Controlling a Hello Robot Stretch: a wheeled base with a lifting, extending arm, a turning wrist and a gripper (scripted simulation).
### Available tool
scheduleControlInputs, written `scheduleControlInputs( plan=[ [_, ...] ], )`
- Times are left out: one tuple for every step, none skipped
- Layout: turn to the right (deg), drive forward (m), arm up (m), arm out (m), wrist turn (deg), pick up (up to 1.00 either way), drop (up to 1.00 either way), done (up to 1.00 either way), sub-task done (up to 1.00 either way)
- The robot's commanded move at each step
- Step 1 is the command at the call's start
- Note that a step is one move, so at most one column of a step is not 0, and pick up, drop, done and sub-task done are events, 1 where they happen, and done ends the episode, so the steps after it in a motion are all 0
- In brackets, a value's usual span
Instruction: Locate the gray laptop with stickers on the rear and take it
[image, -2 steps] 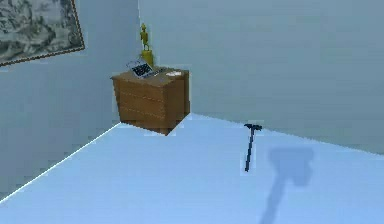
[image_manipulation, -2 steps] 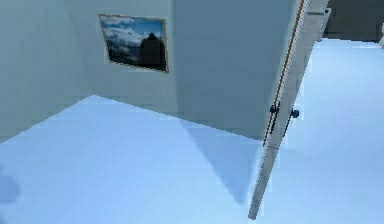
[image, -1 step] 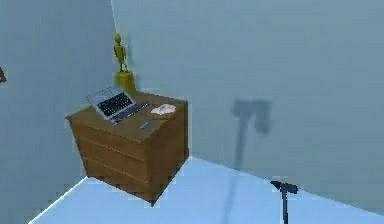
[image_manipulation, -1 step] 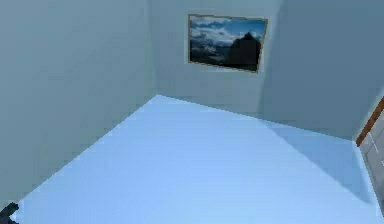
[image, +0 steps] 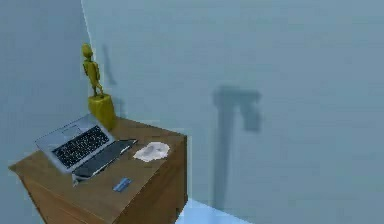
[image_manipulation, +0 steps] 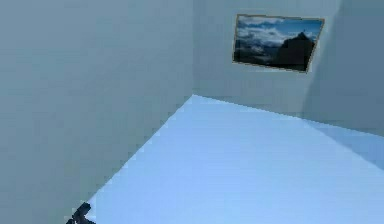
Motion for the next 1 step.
scheduleControlInputs(
  plan=[
    [-45.0,0.0,0.0,0.0,0.0,0.0,0.0,0.0,0.0]
  ],
)
